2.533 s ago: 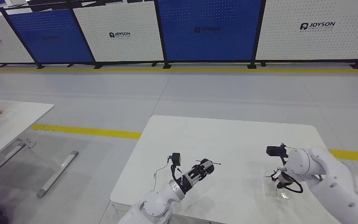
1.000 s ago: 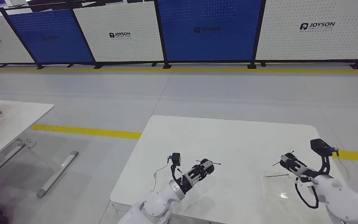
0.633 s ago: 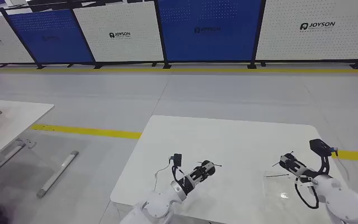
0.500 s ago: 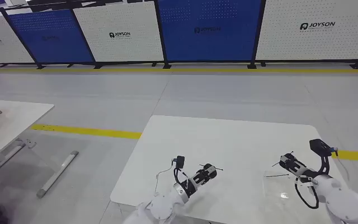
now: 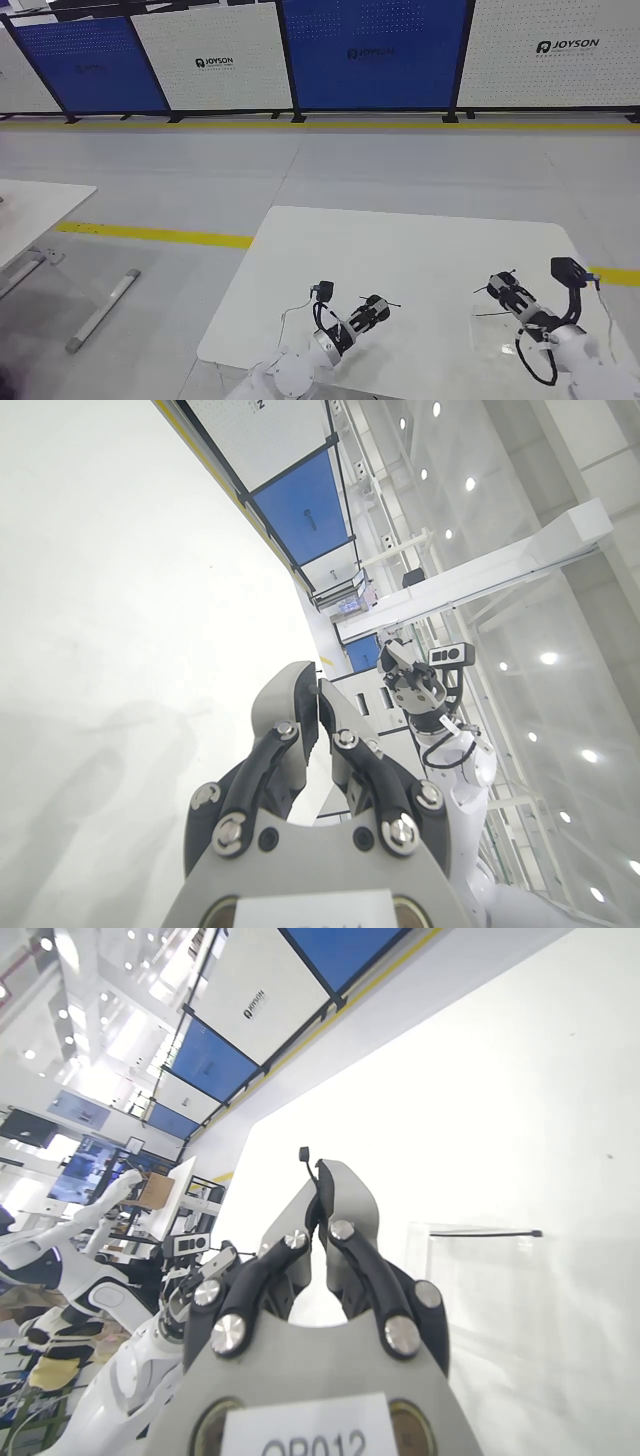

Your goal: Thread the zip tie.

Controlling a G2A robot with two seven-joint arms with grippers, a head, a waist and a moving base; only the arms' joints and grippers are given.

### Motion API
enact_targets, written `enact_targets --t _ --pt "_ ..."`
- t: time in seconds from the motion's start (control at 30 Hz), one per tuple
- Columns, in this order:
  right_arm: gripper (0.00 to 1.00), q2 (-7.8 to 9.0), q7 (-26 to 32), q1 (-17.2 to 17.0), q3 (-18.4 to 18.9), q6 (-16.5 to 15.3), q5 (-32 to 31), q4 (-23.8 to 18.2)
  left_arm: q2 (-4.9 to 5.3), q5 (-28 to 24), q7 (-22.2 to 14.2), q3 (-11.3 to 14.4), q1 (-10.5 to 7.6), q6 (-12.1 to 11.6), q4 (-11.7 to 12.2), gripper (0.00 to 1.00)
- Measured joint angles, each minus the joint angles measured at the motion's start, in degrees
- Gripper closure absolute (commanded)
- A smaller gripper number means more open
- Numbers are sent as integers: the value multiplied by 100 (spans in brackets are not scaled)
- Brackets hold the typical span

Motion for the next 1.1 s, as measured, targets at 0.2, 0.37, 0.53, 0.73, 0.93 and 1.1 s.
enact_targets --t 0.2,0.37,0.53,0.73,0.93,1.1 --pt "100 -15 -153 -118 -5 10 4 -106 0 0 0 0 0 0 0 100" --pt "100 -15 -152 -117 -5 10 4 -105 0 0 0 0 0 0 0 100" --pt "100 -15 -153 -117 -5 9 4 -105 0 0 0 0 0 0 0 100" --pt "100 -96 -933 -317 9 -464 133 -121 0 0 0 0 0 0 0 100" --pt "100 -201 -2033 -920 -161 -1118 20 -102 0 0 0 0 0 0 0 100" --pt "100 -318 -2997 -1237 -471 -1638 -70 43 0 0 0 0 0 0 0 100"
